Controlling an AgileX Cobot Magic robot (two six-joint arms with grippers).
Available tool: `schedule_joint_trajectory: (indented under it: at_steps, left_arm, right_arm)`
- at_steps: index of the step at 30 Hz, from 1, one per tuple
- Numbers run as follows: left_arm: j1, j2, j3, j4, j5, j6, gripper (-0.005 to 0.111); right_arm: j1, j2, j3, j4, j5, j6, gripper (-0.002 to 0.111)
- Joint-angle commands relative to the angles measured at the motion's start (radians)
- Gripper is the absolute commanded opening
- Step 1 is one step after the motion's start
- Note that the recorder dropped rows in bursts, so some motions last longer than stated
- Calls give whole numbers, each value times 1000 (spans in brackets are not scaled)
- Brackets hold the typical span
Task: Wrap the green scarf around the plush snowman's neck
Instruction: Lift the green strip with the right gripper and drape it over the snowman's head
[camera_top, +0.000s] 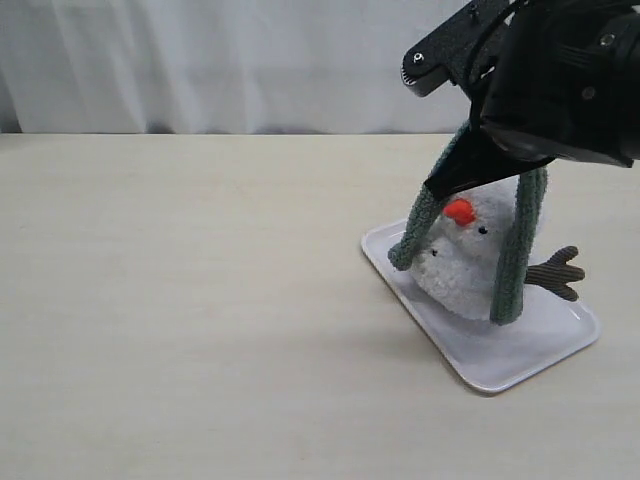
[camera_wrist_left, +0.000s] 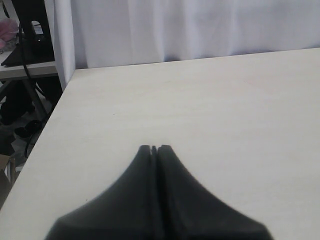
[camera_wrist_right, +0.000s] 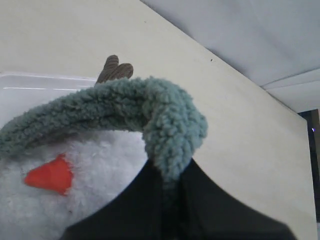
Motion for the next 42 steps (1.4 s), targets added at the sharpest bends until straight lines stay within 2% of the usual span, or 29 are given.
schedule_joint_trajectory:
  at_steps: [1, 9, 21, 28, 33, 36, 39, 42]
  left_arm:
    - [-10, -3, 4, -1, -11, -2, 0]
    - [-10, -3, 4, -1, -11, -2, 0]
    - [-10, -3, 4, -1, -11, -2, 0]
    - [-10, -3, 4, -1, -11, -2, 0]
    - [-10, -3, 4, -1, -11, -2, 0]
    - [-10, -3, 4, -1, -11, -2, 0]
    - [-10, -3, 4, -1, -11, -2, 0]
    - [-10, -3, 4, -1, -11, -2, 0]
  right_arm:
    - [-45, 40, 3, 3, -1, 7, 4]
    - [-106, 68, 3, -6, -79, 71, 4]
    - [-196, 69, 28, 36, -103, 83, 4]
    - [-219, 69, 93, 32, -224, 159, 4]
    - [-236, 69, 93, -5, -216, 262, 5]
    - [-274, 69, 93, 64, -205, 262, 20]
    - [-290, 69, 93, 123, -208, 209, 41]
    - [-290, 69, 78, 222, -209, 122, 52]
